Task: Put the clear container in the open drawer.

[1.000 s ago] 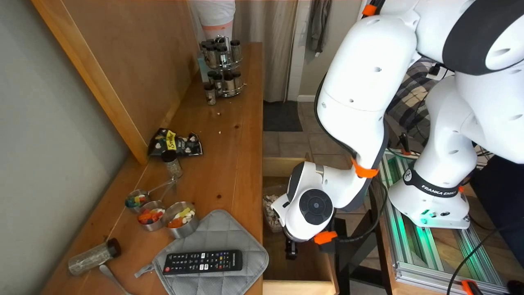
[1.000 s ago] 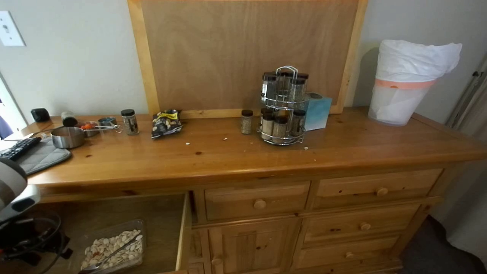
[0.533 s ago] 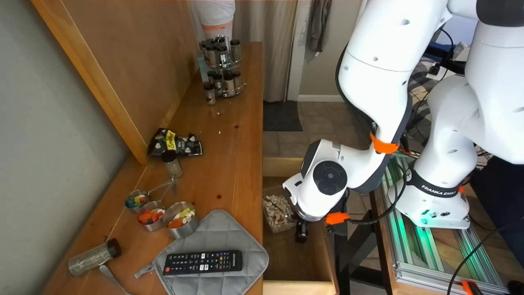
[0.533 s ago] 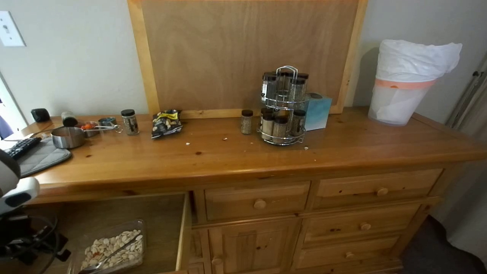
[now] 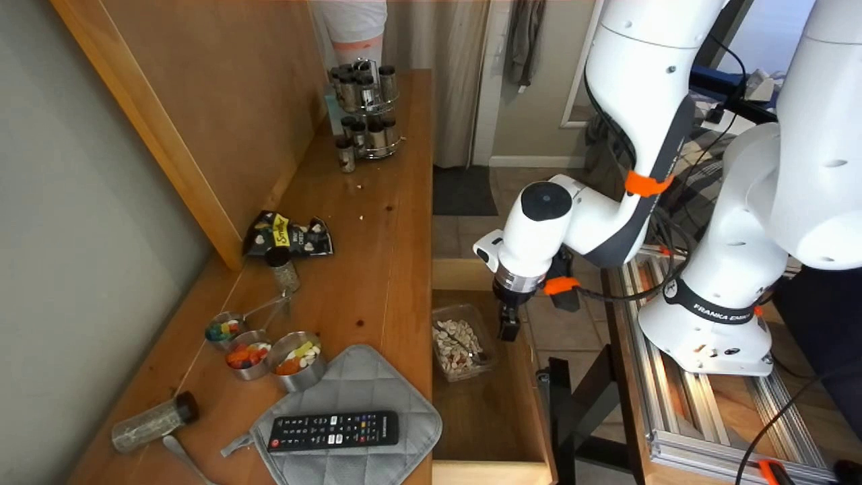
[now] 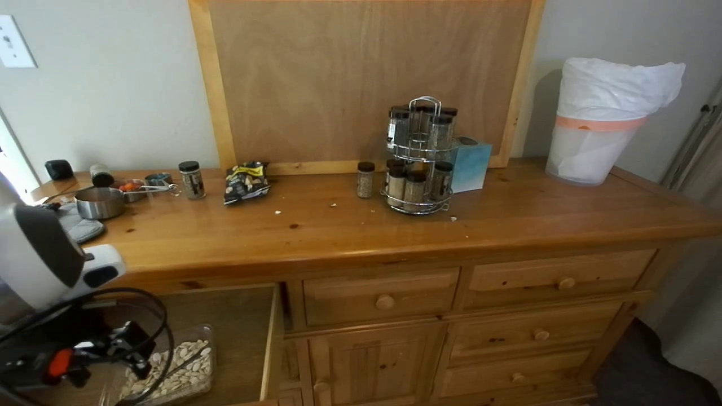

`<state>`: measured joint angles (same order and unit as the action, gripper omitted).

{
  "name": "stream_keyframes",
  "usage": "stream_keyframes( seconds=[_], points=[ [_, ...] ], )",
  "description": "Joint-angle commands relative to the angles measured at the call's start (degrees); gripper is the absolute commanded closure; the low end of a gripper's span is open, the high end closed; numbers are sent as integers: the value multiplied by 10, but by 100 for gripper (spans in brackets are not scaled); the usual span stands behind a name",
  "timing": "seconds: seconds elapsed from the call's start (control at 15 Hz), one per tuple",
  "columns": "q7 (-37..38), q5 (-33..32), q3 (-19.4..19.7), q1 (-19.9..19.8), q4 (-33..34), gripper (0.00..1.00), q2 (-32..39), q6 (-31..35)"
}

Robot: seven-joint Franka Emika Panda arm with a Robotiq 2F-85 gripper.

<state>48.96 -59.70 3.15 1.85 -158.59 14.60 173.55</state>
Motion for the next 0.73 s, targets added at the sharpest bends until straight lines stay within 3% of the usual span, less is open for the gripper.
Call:
stream_keyframes(
  seconds=[0.0, 0.27, 0.33, 0.4, 0.67],
  points=[
    [-140, 142, -112, -127, 3, 0, -5, -25],
    [-320, 328, -292, -296, 6, 0, 13, -14],
    [-250, 260, -223, -232, 6, 0, 2, -17],
    [-267, 273, -242, -250, 6, 0, 2, -17],
    [-264, 270, -231, -241, 6, 0, 2, -17]
  ],
)
